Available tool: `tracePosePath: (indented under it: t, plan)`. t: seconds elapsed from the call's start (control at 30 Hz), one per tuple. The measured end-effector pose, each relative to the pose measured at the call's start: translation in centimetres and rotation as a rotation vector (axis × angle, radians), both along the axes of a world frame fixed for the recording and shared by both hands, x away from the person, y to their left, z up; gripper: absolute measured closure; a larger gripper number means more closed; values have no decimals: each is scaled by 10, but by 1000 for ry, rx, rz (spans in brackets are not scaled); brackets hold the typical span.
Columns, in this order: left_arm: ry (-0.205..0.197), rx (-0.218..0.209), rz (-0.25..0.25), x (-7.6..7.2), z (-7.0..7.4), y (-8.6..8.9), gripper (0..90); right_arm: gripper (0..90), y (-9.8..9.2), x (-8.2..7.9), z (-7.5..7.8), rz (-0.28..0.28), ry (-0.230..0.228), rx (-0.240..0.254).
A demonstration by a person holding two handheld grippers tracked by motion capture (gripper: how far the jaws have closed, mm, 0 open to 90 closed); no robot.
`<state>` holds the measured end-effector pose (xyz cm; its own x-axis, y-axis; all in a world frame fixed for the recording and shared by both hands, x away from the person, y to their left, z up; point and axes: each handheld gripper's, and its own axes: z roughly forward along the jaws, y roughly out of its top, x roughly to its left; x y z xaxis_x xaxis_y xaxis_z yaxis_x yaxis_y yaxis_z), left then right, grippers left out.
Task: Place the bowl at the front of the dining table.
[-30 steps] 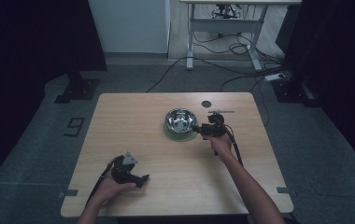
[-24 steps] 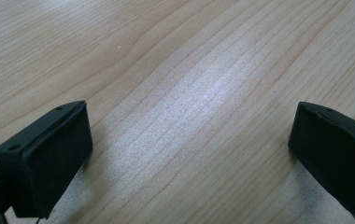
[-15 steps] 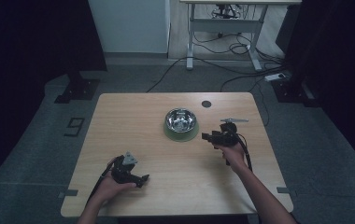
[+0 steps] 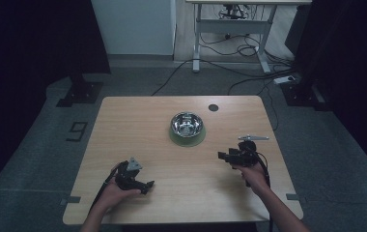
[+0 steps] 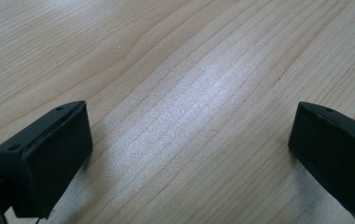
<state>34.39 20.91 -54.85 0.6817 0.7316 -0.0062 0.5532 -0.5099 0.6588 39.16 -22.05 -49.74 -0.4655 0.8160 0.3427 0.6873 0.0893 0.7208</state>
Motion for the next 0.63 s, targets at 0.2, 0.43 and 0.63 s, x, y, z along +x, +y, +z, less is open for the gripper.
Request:
tracePosePath:
  t: [0.2, 0.43, 0.63]
  plan:
    - [0, 0, 0, 0, 0, 0, 0, 364, -6, -13, -8, 12, 18, -7]
    - [1, 0, 0, 0, 0, 0, 0, 363, -6, -15, -17, 24, 27, -56]
    - [1, 1, 0, 0, 0, 0, 0, 361, -5, -11, -18, 13, 19, -70]
